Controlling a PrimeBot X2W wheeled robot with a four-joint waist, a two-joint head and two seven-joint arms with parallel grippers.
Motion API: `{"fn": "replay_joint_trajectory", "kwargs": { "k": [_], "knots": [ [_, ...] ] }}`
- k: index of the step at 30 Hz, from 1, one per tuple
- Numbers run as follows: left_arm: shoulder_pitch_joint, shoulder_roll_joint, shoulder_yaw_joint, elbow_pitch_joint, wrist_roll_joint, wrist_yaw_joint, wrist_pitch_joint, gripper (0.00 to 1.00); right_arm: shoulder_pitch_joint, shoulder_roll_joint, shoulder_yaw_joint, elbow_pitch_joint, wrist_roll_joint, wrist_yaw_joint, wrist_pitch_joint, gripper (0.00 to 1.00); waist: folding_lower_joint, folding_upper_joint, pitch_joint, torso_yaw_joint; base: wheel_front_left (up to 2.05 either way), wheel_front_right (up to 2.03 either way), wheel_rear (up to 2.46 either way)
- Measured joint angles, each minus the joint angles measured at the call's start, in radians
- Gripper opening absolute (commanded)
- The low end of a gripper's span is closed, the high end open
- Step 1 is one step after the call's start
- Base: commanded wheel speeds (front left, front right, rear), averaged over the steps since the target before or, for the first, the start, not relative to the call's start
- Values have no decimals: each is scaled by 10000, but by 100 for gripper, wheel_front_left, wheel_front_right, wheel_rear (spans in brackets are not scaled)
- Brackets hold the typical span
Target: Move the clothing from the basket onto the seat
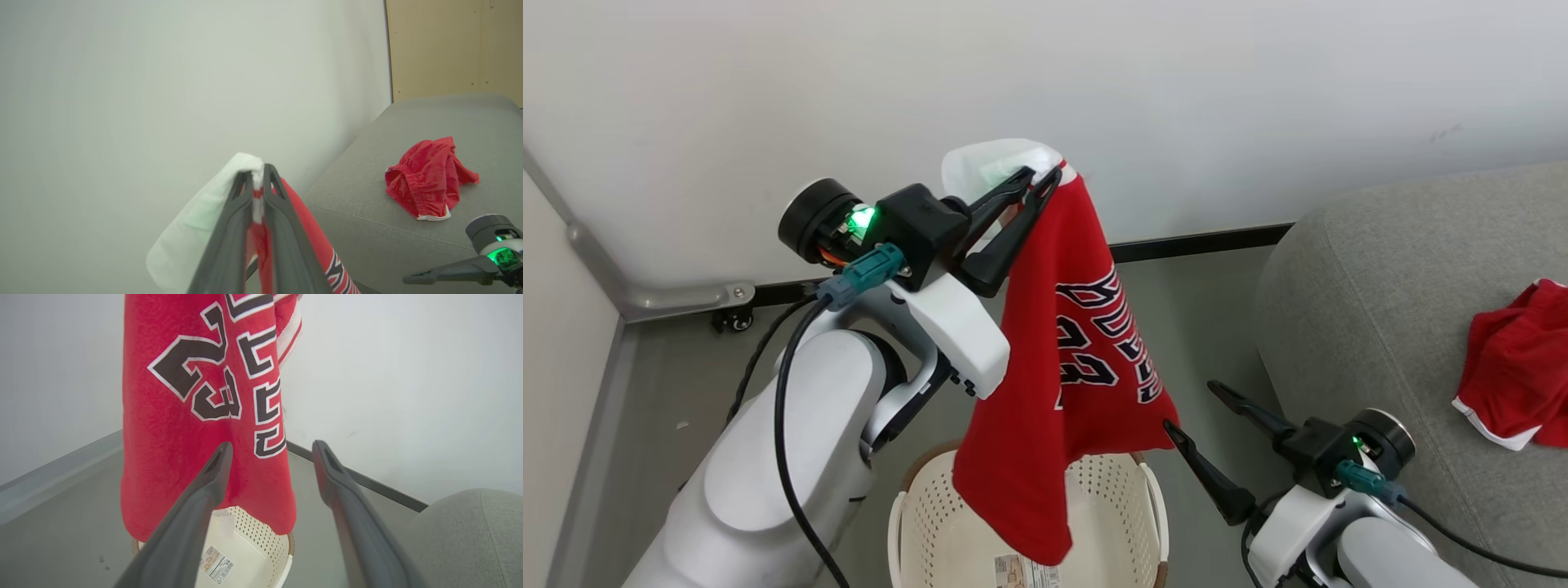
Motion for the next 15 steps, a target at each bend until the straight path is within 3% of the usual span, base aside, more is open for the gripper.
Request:
{"fn": "replay_joint_trajectory", "kwargs": {
  "k": [15],
  "knots": [
    [-337, 25, -972, -709, -844, 0, 579, 0, -649, 33, 228, 752, 267, 0, 0, 100, 0, 0, -110, 306, 0, 0, 0]
  ]
}}
